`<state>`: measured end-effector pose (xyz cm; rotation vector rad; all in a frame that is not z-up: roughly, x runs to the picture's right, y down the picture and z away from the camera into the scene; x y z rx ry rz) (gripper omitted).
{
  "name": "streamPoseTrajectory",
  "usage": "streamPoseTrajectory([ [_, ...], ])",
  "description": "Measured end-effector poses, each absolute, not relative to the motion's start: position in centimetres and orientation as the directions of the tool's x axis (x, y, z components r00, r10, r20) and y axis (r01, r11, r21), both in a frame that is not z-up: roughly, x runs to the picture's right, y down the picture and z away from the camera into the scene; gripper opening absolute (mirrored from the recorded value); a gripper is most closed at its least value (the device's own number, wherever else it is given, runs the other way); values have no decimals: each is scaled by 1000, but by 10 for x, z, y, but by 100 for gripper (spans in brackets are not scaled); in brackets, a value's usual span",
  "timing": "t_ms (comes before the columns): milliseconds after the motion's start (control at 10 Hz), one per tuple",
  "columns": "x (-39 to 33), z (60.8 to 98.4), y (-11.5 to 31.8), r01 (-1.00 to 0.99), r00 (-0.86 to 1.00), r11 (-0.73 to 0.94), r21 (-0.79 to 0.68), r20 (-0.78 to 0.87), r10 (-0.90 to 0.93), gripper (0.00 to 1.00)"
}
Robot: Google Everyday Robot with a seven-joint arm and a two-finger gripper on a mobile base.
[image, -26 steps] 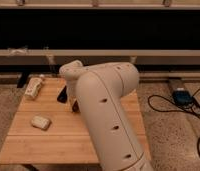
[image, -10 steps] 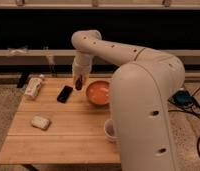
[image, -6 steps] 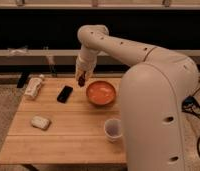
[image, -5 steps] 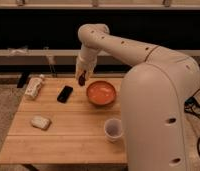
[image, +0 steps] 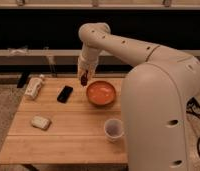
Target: Place the pepper in the ceramic bowl
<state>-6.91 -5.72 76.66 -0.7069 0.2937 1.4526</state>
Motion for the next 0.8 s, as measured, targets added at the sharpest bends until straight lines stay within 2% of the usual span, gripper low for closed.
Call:
streamPoseTrajectory([
  [200, -65, 785, -41, -979, 105, -24, -201, -605, 789, 0],
  [600, -42, 845, 0, -994, 30, -49, -100, -664, 747, 0],
  [800, -38, 871, 5, -997, -4, -57, -57, -671, 741, 0],
])
